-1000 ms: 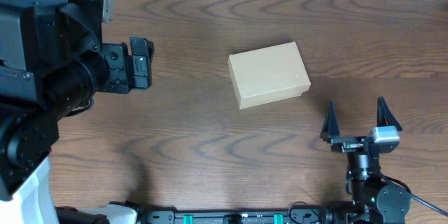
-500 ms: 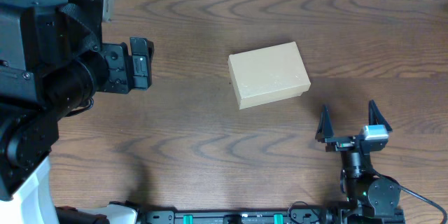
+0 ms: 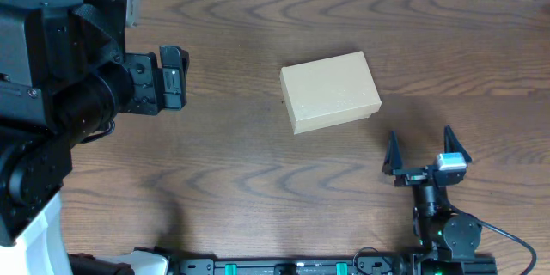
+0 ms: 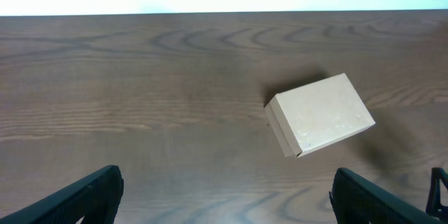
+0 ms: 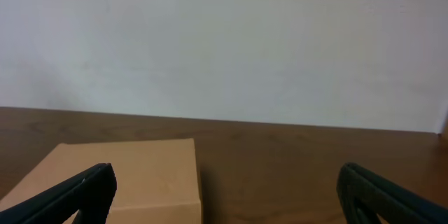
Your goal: Pack container
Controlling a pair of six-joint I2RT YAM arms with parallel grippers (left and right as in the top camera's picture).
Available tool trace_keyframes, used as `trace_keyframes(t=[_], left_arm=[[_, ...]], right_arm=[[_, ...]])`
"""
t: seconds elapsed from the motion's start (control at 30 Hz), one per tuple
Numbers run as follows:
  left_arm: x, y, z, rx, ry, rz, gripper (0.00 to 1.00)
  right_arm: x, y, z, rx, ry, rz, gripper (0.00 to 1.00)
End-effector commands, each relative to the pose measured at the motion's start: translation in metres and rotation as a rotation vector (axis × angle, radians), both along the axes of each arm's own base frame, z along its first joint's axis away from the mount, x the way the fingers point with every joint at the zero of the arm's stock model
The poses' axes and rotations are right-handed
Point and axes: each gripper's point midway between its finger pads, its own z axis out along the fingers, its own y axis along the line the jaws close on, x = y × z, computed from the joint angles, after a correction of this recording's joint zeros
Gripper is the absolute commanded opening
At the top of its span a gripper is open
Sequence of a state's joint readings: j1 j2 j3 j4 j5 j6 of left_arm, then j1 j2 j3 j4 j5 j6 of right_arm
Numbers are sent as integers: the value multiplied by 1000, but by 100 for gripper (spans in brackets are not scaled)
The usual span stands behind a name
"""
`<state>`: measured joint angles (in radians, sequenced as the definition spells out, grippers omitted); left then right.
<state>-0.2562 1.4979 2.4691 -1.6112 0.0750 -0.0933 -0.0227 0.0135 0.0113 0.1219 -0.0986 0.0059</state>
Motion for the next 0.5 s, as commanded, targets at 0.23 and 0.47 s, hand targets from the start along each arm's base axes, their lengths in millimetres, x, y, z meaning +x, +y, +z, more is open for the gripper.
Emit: trace_keyframes(t=[0.23,0.47], left_arm=[[-12,4,-14,23,77,3,96],[-12,4,-14,23,77,3,95]], right_arm=[[1,-2,-47,-23,185,-5,99],[1,-2,-47,-55,182,-6,99]])
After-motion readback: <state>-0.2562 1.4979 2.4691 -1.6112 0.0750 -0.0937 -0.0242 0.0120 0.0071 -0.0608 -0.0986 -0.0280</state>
